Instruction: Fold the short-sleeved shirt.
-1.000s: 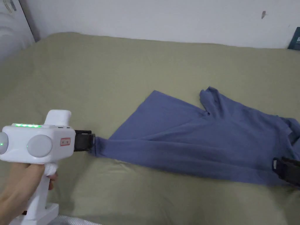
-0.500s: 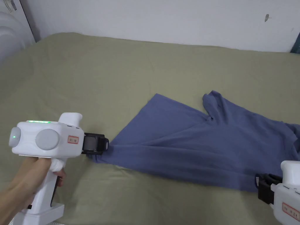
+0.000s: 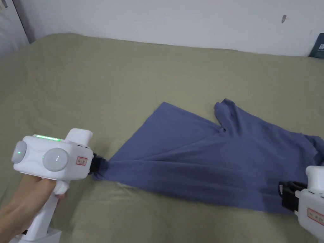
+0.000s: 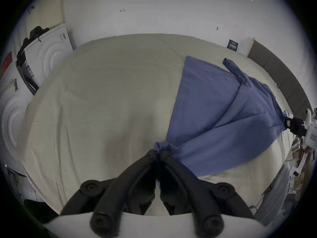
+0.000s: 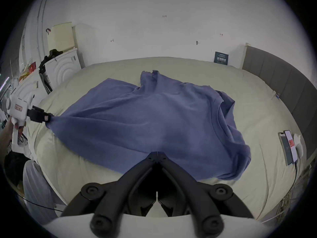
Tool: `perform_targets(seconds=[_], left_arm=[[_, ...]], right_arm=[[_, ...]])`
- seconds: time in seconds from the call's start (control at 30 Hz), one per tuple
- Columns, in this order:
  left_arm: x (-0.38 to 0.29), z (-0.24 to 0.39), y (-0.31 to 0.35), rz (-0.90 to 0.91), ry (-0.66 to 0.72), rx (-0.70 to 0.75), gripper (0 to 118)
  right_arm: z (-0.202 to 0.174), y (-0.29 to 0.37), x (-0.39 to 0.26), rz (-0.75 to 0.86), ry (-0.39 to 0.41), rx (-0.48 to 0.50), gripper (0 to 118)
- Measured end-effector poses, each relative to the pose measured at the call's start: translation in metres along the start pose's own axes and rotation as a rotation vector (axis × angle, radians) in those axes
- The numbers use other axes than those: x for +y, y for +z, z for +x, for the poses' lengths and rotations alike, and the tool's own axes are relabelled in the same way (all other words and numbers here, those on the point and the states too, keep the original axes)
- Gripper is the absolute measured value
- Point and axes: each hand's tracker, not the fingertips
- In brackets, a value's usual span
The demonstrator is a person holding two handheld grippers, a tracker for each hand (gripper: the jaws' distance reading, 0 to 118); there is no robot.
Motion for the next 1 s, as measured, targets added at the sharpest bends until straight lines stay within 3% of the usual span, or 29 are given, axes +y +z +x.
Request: perform_targets(seconds=[0.17,0.47,0.67,0.8,0.83,0.87,0.9,0.93,1.0], left_arm=[[-0.005,0.011,-0.001,0.025,-0.002,0.034,3],[-0.013,0.016,-0.007,0.046,-0.015,0.064,4],[-0.012,0.019,-0.011,0.055,0.006,0.053,4],[-0.012,0.024,-0.015,0.059,0.012,0.052,4],[-0.011,0.025,-0.017,0.058,0.014,0.051,4],[-0.011,0.025,-0.018,0.056,0.015,0.047,4],[-0.010,0.024,-0.019,0.057,0.018,0.045,4],[-0.009,0.025,-0.020,0.059,0.018,0.044,4],[-0.008,0.025,-0.023,0.055,0.020,0.039,4]], right_arm=[[0.015,-0.026,0.039,0.006,-0.001,-0.025,0],[0.069,-0.104,0.131,-0.052,0.072,-0.141,0],[0.083,-0.163,0.180,-0.121,0.068,-0.102,0],[0.077,-0.207,0.199,-0.212,0.104,-0.021,2],[0.075,-0.217,0.202,-0.245,0.117,-0.008,19],[0.073,-0.225,0.203,-0.277,0.133,-0.003,48],[0.070,-0.235,0.202,-0.308,0.154,-0.021,87],[0.068,-0.243,0.200,-0.344,0.175,-0.047,115],[0.065,-0.252,0.194,-0.341,0.209,-0.047,111]])
